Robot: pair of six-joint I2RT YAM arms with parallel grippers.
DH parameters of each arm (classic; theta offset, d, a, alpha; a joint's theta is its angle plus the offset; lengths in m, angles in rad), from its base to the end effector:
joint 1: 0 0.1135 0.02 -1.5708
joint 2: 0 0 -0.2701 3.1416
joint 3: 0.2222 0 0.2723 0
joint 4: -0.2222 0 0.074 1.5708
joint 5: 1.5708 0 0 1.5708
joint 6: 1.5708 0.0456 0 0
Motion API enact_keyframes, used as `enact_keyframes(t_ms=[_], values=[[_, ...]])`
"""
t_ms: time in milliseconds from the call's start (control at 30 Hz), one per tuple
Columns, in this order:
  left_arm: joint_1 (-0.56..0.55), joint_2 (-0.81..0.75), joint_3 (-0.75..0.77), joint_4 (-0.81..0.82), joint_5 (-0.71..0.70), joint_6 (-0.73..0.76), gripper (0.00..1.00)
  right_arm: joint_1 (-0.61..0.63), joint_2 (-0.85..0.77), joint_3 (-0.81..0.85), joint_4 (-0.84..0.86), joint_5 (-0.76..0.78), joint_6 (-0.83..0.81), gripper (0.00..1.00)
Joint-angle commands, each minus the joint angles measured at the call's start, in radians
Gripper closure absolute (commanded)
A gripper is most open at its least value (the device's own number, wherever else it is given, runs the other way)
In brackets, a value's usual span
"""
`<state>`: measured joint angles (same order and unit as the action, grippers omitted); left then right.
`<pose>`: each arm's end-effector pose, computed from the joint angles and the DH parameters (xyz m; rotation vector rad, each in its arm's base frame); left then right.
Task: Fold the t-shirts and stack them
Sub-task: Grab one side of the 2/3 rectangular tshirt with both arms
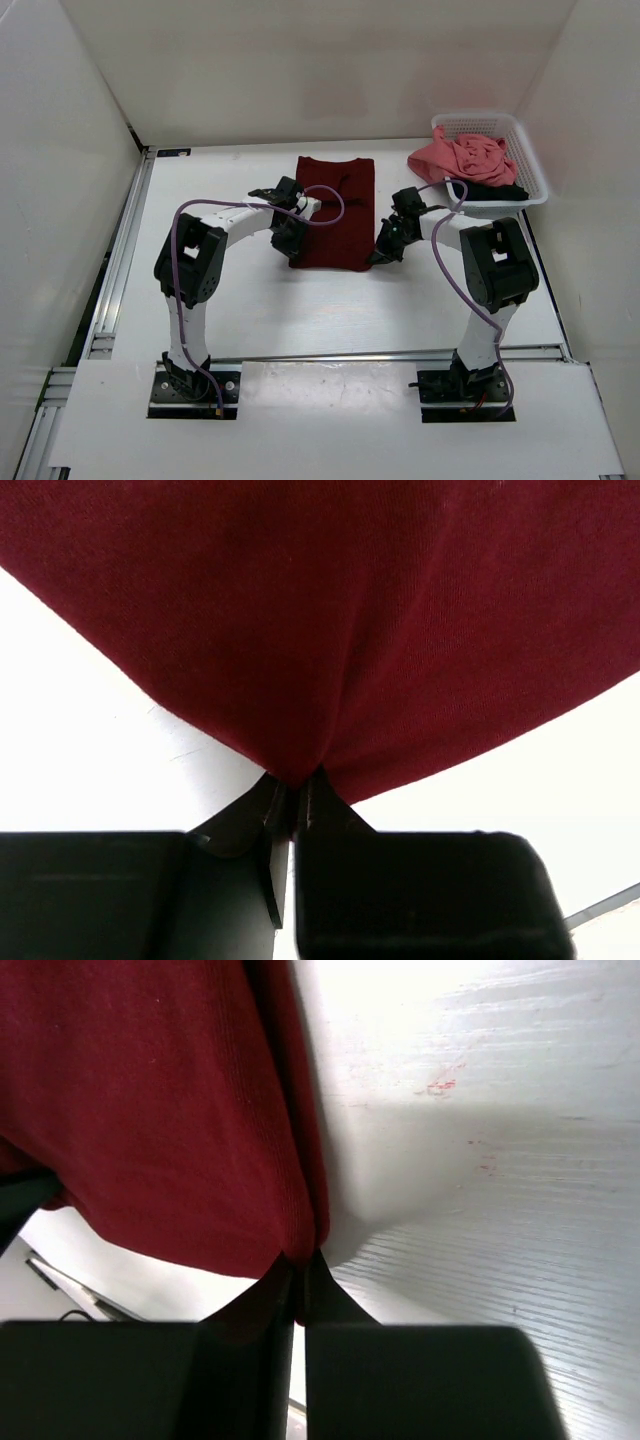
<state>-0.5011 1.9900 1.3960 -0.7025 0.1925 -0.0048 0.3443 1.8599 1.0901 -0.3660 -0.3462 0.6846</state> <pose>0.3605 -0.2074 0.1470 0.7501 2.8030 -0.3714 0.3513 0.1424 0.1246 0.3727 2.8171 0.7410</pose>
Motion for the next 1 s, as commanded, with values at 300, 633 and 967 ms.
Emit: enact_keyframes(t_ms=[300, 633, 967], values=[[-0.106, -0.269, -0.158, -0.331, -0.064, 0.005, 0.90, 0.133, -0.321, -0.162, -0.200, 0.029, -0.065, 0.99], [-0.250, -0.620, -0.235, -0.662, -0.176, 0.005, 0.90, 0.516, -0.733, -0.292, -0.367, 0.174, 0.216, 0.99], [-0.294, -0.746, -0.161, -0.729, -0.189, 0.005, 0.90, 0.621, -0.733, -0.093, -0.453, 0.265, 0.290, 0.99]])
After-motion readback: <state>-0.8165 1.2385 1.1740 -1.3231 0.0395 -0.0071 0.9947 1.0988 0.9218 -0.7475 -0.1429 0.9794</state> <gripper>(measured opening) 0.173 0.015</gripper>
